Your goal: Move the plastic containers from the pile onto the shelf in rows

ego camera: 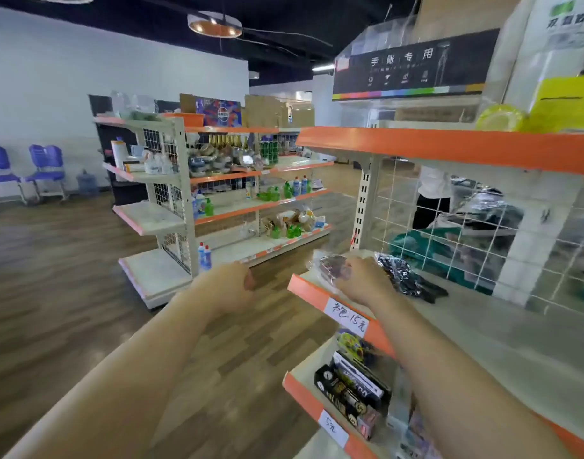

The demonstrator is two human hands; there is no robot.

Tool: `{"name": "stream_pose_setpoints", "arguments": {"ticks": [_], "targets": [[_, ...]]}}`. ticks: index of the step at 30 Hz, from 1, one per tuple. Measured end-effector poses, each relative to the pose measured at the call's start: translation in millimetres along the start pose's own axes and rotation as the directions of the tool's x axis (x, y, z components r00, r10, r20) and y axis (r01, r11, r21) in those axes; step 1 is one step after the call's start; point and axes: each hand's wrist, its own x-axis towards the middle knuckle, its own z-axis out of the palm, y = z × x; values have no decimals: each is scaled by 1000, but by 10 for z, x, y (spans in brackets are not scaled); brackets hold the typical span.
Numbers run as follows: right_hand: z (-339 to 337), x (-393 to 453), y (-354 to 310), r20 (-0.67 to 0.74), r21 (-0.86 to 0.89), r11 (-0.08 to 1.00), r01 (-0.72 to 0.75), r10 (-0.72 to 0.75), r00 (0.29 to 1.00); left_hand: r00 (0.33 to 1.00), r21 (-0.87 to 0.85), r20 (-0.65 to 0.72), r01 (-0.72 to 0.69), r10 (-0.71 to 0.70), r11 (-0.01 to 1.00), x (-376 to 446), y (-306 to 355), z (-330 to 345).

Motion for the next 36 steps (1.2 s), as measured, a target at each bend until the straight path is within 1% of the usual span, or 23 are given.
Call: {"name": "stream_pose_setpoints", "arguments": {"ticks": [3,6,11,14,17,20,22,25,28,32,36], "targets": [[137,294,112,27,-19,999,-49,49,998,1000,-7,8,24,-24,1000,304,0,100],[278,482,205,88,-40,993,-109,112,990,996,10,57,72,-72,997,516,-13,176],[507,822,350,156,39,980,-196,188,970,992,21,100,81,-82,997,907,-112,303],[588,984,361,158,65,973,-220,207,965,990,-8,120,80,-79,997,1147,-224,376],[639,1176,274,130,64,974,-217,208,969,988,-7,133,80,-79,997,1382,-418,449],[728,1415,20,86,112,976,-188,179,980,986,1,151,78,-77,997,1620,-676,431],[809,1608,-241,52,140,980,-138,132,990,986,14,151,65,-66,998,1774,-884,350],[943,1947,-716,40,129,990,-49,44,998,989,20,136,61,-63,998,2007,-1260,183],[1099,2265,-1198,63,134,991,-12,4,998,988,28,123,91,-94,995,2213,-1675,-22],[1323,2593,-1738,74,176,984,28,-42,996,991,29,70,113,-115,993,2484,-2169,-243],[1537,2914,-2091,91,141,988,56,-69,993,988,5,83,131,-130,991,2769,-2575,-265]]}}
